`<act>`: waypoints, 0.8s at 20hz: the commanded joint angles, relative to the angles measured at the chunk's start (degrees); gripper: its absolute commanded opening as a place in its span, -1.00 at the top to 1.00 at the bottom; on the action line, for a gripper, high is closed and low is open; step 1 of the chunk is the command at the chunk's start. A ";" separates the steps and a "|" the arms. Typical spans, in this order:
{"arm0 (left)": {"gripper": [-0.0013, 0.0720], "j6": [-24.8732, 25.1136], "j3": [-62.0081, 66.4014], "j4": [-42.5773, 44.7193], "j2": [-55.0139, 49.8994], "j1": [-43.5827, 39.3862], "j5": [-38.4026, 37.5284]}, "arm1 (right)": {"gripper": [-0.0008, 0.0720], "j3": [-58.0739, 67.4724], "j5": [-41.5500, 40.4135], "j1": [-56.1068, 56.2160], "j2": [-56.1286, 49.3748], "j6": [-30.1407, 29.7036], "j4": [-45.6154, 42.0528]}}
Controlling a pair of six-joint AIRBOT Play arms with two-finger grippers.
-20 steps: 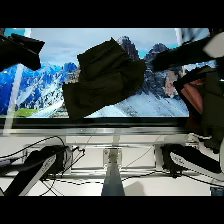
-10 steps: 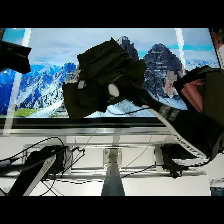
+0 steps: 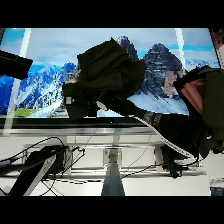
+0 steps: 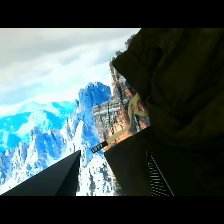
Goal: Fold the clothes and pants, and hang the long-sleeved shirts on hangers.
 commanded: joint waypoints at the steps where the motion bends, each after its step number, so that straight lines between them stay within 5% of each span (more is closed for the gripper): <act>1: -0.35 -0.17 0.02 0.24 0.00 0.04 -0.33 | -0.75 0.20 -3.39 0.04 -2.54 -0.20 -1.49; 10: -0.35 -0.17 0.02 0.24 -0.66 0.04 0.13 | -0.73 8.26 -1.46 -2.86 -10.43 -0.57 -3.28; 15: -0.35 -0.17 0.00 0.24 -3.72 0.07 0.13 | 0.01 9.18 -0.04 -5.81 -10.86 -4.57 -4.85; 16: -0.35 -0.17 0.00 0.24 -4.52 0.04 0.13 | 0.29 10.27 0.90 -6.40 -10.86 -4.61 -5.07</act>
